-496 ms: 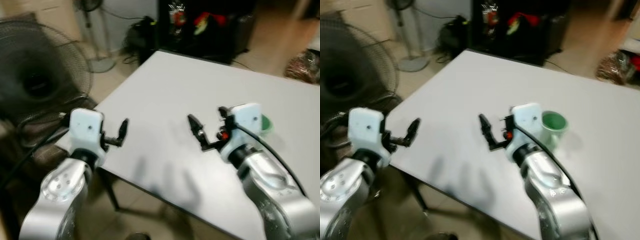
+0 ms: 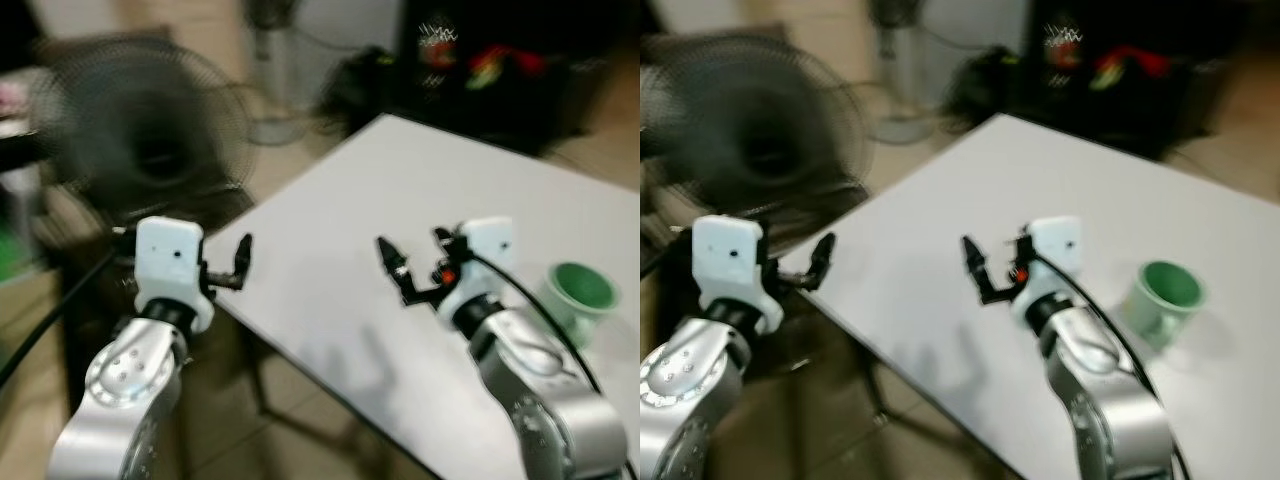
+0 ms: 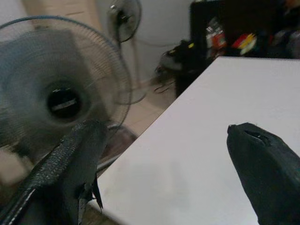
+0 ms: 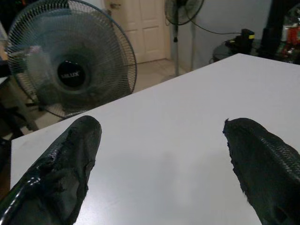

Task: Setting the table

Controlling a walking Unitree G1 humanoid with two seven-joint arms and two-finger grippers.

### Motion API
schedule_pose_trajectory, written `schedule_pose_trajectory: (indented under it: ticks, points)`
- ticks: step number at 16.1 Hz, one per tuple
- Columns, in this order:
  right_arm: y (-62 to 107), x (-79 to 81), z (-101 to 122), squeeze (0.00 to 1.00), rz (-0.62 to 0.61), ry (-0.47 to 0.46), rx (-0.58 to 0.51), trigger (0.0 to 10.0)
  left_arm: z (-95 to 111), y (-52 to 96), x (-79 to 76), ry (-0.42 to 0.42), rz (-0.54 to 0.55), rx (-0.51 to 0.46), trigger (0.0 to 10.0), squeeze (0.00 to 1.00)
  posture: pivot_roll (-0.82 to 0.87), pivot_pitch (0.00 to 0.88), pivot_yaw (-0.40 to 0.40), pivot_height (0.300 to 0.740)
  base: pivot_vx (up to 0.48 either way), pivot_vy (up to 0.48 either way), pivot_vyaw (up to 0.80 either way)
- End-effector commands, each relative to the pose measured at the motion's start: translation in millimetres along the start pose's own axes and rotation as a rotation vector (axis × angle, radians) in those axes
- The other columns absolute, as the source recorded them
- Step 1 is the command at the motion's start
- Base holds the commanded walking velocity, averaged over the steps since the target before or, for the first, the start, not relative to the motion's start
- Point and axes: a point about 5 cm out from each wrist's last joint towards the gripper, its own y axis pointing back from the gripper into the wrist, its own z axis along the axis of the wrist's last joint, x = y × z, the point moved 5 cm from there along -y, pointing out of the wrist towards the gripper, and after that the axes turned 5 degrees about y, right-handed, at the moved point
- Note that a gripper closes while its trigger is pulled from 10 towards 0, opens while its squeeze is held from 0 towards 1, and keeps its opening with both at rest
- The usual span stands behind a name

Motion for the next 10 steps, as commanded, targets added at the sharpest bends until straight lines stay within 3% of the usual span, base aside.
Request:
schedule_pose_trajectory:
  ticks: [1,10]
  points:
    - [-1.1,-1.7,0.2,1.0,-0.016,-0.009,-0.001,10.0,2.9,-2.3,2.6,-0.014,0.01,-0.009,10.0,0.0,-0.05,0.0,0.033,0.74,0.0,0.0,0.8]
    - [-3.7,-6.2,3.3,1.0,-0.01,0.054,0.004,10.0,-3.5,-2.4,4.3,0.022,0.028,0.018,10.0,0.0,-0.08,0.025,0.02,0.74,0.0,0.0,0.8]
